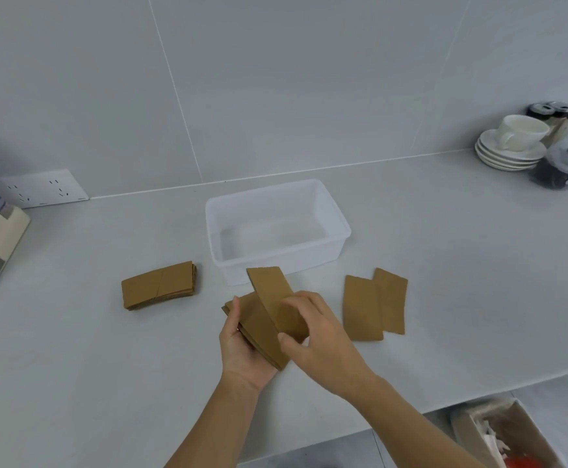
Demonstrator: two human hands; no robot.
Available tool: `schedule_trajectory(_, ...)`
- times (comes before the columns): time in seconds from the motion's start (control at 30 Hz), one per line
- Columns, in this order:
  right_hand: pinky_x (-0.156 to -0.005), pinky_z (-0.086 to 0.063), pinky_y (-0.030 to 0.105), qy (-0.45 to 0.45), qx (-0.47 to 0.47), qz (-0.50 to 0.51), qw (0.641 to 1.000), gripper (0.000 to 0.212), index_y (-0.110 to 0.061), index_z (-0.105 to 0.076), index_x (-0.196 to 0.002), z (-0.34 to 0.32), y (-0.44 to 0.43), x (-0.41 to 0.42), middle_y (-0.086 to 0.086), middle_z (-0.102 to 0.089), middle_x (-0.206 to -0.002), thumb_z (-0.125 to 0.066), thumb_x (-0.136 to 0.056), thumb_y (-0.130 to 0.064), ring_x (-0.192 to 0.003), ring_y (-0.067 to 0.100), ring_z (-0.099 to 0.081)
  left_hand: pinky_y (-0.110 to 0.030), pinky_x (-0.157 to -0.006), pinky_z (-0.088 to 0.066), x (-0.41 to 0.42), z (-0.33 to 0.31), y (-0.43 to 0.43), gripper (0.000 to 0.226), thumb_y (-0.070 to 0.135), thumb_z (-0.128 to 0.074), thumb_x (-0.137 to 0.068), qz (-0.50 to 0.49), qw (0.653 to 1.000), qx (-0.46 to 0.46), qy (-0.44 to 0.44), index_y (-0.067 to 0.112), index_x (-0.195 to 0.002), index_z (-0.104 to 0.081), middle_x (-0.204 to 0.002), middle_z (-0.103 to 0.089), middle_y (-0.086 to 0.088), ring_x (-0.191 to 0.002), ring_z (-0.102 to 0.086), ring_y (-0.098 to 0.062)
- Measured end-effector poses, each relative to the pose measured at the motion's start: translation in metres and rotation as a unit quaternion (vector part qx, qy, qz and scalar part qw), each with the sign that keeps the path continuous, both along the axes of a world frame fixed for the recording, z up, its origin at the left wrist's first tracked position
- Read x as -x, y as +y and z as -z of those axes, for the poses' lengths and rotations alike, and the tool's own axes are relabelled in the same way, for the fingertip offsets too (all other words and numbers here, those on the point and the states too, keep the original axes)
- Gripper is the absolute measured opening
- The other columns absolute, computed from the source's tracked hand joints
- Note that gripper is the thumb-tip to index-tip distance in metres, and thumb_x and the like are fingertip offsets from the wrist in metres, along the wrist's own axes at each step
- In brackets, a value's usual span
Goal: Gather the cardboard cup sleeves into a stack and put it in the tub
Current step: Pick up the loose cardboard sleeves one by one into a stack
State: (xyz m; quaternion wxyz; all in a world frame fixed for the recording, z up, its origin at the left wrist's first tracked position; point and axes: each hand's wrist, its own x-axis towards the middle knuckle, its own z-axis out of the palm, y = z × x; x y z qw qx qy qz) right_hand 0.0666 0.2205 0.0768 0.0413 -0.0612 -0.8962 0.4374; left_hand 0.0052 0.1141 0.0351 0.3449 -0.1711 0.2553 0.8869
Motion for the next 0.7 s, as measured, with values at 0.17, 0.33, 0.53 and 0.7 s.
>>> schedule_trajectory(0.17,-0.108,-0.027,0.026,0.024,-0.068,-0.042,0.996,0.047,-0.016,-0.043,-0.13,0.01,-0.003,-0.008,0.0,-0.031,-0.144,-0.052,-0.084,-0.023,-0.129,0.017,-0.033,-0.039,-0.092,-0.049,-0.002,0.0,0.007,0.067,0.059,-0.056,-0.072,0.007,0.999,-0.039,0.01,0.011,-0.119,-0.062,-0.12,-0.064,-0.008,-0.109,-0.059,-0.024)
schedule_trajectory(0.33,-0.107,-0.025,0.027,0.013,-0.115,-0.055,0.992,0.047,-0.017,-0.044,-0.13,0.02,0.0,-0.011,0.004,-0.036,-0.142,-0.047,-0.085,-0.027,-0.126,0.02,-0.036,-0.039,-0.09,-0.052,-0.004,0.004,0.013,0.066,0.056,-0.057,-0.072,0.014,0.999,-0.043,0.028,0.014,-0.122,-0.057,-0.126,-0.061,-0.006,-0.112,-0.06,-0.022)
schedule_trajectory(0.53,-0.104,-0.026,0.028,-0.014,-0.138,-0.092,0.986,0.062,-0.018,-0.045,-0.13,0.024,0.011,-0.013,0.004,-0.041,-0.14,-0.034,-0.076,-0.047,-0.127,0.021,-0.038,-0.043,-0.096,-0.044,-0.005,0.013,0.019,0.055,0.041,-0.064,-0.071,0.017,0.999,-0.03,0.03,0.016,-0.12,-0.06,-0.12,-0.065,-0.005,-0.106,-0.064,-0.022)
schedule_trajectory(0.7,-0.105,-0.035,0.033,-0.051,-0.12,-0.112,0.985,0.056,-0.022,-0.045,-0.131,0.024,0.025,-0.014,-0.002,-0.04,-0.14,-0.046,-0.082,-0.049,-0.126,0.016,-0.038,-0.044,-0.106,-0.037,-0.007,0.016,0.027,0.053,0.037,-0.067,-0.07,0.037,0.999,-0.009,0.009,0.018,-0.119,-0.06,-0.106,-0.067,-0.003,-0.108,-0.054,-0.022)
